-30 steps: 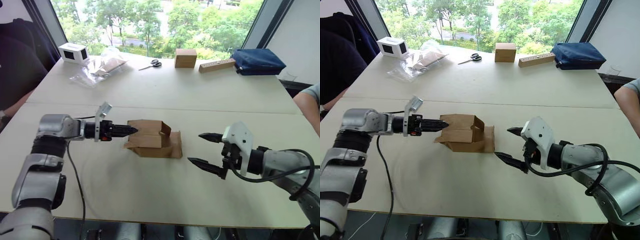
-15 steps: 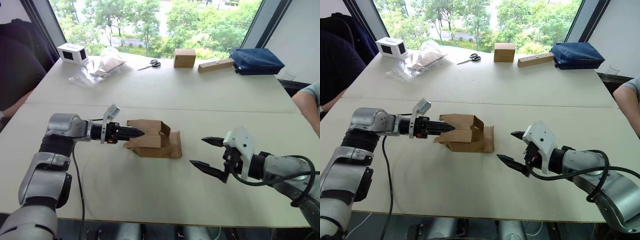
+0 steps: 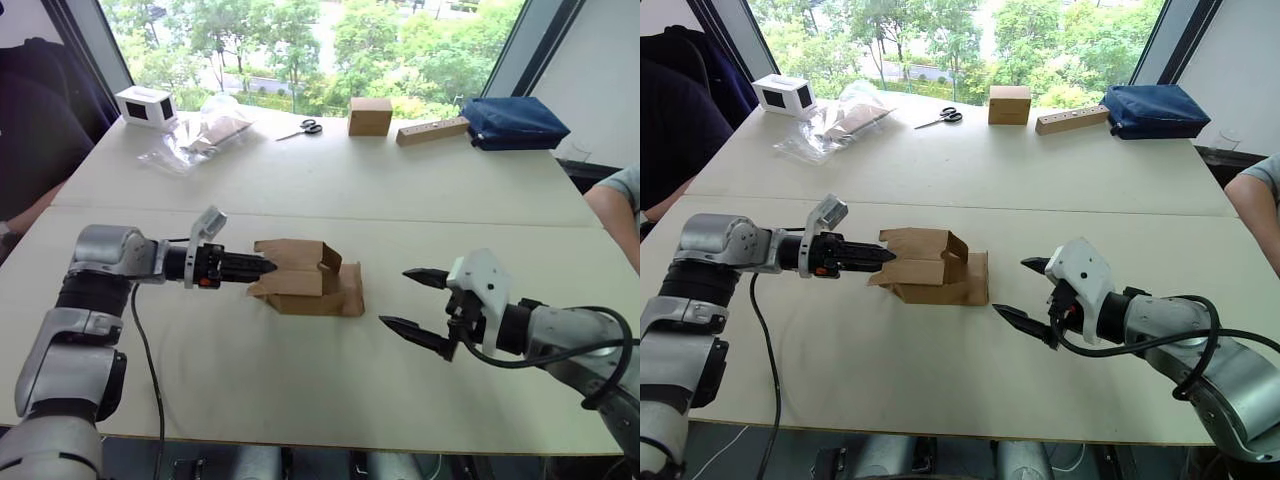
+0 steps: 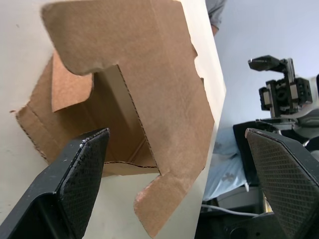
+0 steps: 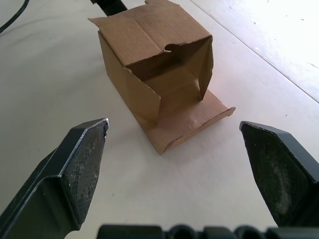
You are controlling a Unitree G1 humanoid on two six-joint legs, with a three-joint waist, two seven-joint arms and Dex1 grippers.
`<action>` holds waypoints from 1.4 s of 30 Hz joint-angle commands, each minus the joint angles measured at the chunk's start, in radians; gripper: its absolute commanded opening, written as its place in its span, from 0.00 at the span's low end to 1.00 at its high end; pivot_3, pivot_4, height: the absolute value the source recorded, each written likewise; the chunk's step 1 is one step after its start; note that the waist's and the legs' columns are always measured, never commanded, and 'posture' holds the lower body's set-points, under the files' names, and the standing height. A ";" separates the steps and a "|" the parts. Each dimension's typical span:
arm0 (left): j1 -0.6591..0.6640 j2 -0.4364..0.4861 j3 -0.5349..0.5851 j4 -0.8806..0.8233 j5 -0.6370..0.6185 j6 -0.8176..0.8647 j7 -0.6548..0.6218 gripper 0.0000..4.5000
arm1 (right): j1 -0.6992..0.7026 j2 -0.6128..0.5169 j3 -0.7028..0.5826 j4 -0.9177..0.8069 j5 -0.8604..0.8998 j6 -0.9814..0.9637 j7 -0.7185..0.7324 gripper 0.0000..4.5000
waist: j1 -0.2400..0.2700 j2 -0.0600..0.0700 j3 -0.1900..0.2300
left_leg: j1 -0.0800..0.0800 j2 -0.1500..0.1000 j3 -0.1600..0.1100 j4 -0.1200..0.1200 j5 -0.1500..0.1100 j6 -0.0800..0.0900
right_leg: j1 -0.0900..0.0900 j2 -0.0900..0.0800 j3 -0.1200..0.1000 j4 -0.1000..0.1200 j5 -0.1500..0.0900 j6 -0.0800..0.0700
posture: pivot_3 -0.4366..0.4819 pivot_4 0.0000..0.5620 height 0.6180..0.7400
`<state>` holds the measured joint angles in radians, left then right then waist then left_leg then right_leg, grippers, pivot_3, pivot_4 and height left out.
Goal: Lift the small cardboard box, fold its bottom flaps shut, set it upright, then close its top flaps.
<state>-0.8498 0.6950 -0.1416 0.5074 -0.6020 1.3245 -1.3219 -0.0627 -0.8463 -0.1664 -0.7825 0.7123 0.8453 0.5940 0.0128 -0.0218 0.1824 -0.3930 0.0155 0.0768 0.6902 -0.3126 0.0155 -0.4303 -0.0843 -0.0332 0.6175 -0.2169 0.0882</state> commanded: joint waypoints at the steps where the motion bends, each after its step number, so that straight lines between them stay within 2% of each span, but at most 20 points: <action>1: -0.004 -0.031 0.023 0.006 -0.012 -0.010 0.013 1.00 | -0.011 0.001 -0.002 -0.013 -0.003 -0.012 -0.001 0.99 | 0.001 0.000 0.000 | 0.000 0.000 0.000 0.000 0.000 0.000 | 0.000 0.000 0.000 0.000 0.000 0.000 | 0.48 0.27 1.00; 19: -0.085 -0.141 0.043 0.186 0.026 -0.101 0.051 1.00 | 0.047 0.013 -0.005 -0.018 -0.048 -0.046 -0.007 0.99 | 0.000 0.000 0.000 | -0.001 -0.001 0.000 0.003 -0.001 0.001 | 0.000 0.000 0.000 0.001 0.000 0.000 | 0.48 0.27 1.00; 23: -0.100 -0.162 0.057 0.208 0.025 -0.102 0.060 0.78 | 0.059 0.014 -0.011 -0.020 -0.049 -0.046 -0.011 1.00 | 0.000 0.000 0.000 | -0.001 -0.001 0.000 0.003 -0.001 0.001 | 0.000 0.000 0.000 0.001 0.000 0.000 | 0.48 0.27 1.00; 27: -0.106 -0.167 0.062 0.202 0.023 -0.095 0.057 0.45 | 0.090 0.018 -0.021 -0.031 -0.048 -0.047 -0.014 1.00 | 0.000 0.000 0.000 | -0.001 -0.001 0.000 0.003 -0.001 0.001 | 0.000 0.000 0.000 0.001 0.000 0.000 | 0.48 0.27 1.00; 28: -0.105 -0.166 0.062 0.201 0.025 -0.094 0.055 0.33 | 0.091 0.020 -0.022 -0.032 -0.047 -0.048 -0.016 1.00 | 0.000 0.000 0.000 | -0.001 -0.001 0.000 0.003 -0.001 0.002 | 0.000 0.000 0.000 0.001 0.000 0.000 | 0.48 0.27 1.00; 30: -0.106 -0.165 0.063 0.200 0.026 -0.092 0.052 0.25 | 0.090 0.023 -0.022 -0.031 -0.045 -0.048 -0.021 1.00 | 0.000 0.000 0.000 | -0.001 -0.001 0.000 0.003 -0.001 0.002 | 0.000 0.000 0.000 0.001 0.000 0.000 | 0.48 0.27 1.00; 31: -0.107 -0.163 0.062 0.199 0.025 -0.090 0.050 0.11 | 0.085 0.027 -0.025 -0.030 -0.038 -0.046 -0.024 1.00 | 0.000 0.000 0.000 | -0.001 0.000 0.000 0.004 -0.001 0.001 | 0.000 0.000 0.000 0.001 0.000 0.000 | 0.48 0.27 1.00; 33: -0.110 -0.158 0.066 0.193 0.018 -0.083 0.041 0.01 | 0.078 0.036 -0.033 -0.026 -0.026 -0.043 -0.029 1.00 | 0.000 0.000 0.000 | -0.001 0.000 0.000 0.004 -0.001 0.002 | 0.000 0.000 0.000 0.001 0.000 0.000 | 0.48 0.27 1.00; 39: -0.115 -0.134 0.106 0.131 -0.012 -0.116 -0.005 0.01 | 0.041 0.098 -0.077 0.002 0.041 -0.029 -0.069 1.00 | -0.001 0.000 0.000 | -0.001 0.000 0.000 0.004 -0.001 0.002 | 0.000 0.001 0.000 0.001 0.000 0.000 | 0.48 0.27 1.00; 42: -0.118 -0.122 0.165 0.006 -0.021 -0.238 0.002 0.01 | -0.042 0.208 -0.171 0.060 0.193 -0.022 -0.177 1.00 | -0.001 0.000 0.000 | -0.001 0.001 -0.001 0.004 -0.001 0.002 | 0.000 0.000 0.000 0.001 0.000 0.000 | 0.48 0.27 1.00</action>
<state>-0.9367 0.5550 -0.0351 0.6178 -0.5987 1.1631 -1.3069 -0.0544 -0.6739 -0.2565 -0.7429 0.8120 0.8328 0.4794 0.0117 -0.0220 0.1825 -0.3944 0.0169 0.0761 0.6942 -0.3135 0.0170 -0.4301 -0.0840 -0.0332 0.6188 -0.2167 0.0882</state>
